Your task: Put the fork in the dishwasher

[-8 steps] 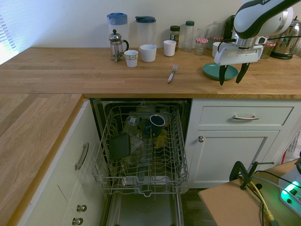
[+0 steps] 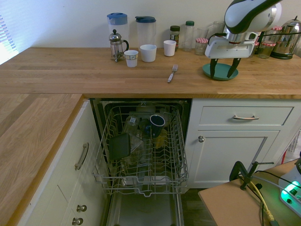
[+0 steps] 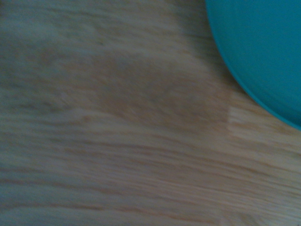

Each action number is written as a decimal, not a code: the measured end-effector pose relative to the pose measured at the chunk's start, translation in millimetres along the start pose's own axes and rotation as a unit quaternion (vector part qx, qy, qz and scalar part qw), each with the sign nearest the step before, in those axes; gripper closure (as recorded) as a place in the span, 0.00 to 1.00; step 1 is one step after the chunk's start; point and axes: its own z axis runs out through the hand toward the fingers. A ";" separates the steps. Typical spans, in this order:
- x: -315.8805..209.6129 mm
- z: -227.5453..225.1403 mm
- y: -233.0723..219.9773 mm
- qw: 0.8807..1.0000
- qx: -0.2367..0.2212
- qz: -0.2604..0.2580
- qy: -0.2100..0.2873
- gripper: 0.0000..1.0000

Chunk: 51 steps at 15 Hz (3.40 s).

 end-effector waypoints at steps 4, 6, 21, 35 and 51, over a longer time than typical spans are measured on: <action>-9.5 2.9 -75.7 0.998 0.007 0.064 0.006 0.00; -12.9 11.1 -110.4 0.996 0.009 0.091 0.010 0.00; -0.7 48.9 -192.7 0.961 0.019 0.270 0.047 0.00; 7.0 79.2 -222.0 0.965 -0.037 0.255 0.048 1.00; 8.2 84.4 -229.1 0.966 -0.042 0.252 0.039 1.00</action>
